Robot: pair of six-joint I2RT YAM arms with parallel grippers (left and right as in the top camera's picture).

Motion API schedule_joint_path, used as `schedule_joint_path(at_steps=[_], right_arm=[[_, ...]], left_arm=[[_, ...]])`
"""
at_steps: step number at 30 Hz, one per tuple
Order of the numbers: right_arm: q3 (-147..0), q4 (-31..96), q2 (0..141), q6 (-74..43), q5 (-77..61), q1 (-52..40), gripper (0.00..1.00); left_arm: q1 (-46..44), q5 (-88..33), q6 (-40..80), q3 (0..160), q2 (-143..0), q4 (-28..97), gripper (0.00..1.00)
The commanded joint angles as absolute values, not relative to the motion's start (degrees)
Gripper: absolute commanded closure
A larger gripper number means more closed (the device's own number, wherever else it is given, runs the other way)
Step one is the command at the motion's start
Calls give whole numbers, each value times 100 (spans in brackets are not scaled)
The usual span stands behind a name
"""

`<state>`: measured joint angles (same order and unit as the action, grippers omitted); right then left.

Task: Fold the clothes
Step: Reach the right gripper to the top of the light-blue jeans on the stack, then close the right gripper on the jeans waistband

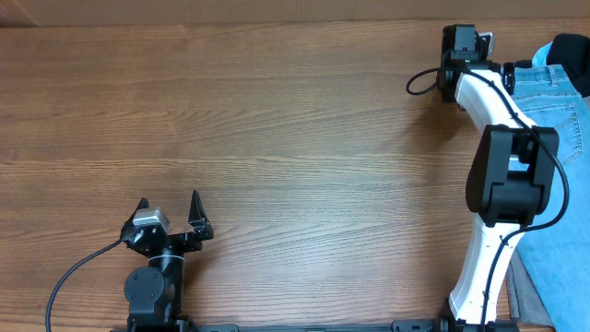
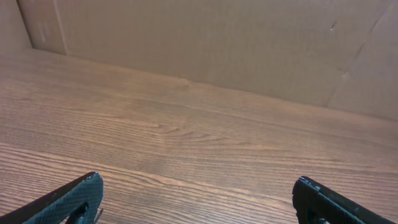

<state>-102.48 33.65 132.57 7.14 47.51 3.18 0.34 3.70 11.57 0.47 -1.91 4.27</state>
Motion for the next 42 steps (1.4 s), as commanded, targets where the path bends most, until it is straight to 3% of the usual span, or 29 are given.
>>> schedule_joint_path(at_steps=[1,30,42], right_arm=[[-10390,3249,13384,792,4993,410,0],[-10385,2799,13773,797,4622,598,1],[-10383,2773,13812,799,4615,917,7]], left_arm=[[-3,425,1028,30,-176,405,0],[-3,425,1028,30,-176,405,0],[-3,425,1028,30,-176,405,0]])
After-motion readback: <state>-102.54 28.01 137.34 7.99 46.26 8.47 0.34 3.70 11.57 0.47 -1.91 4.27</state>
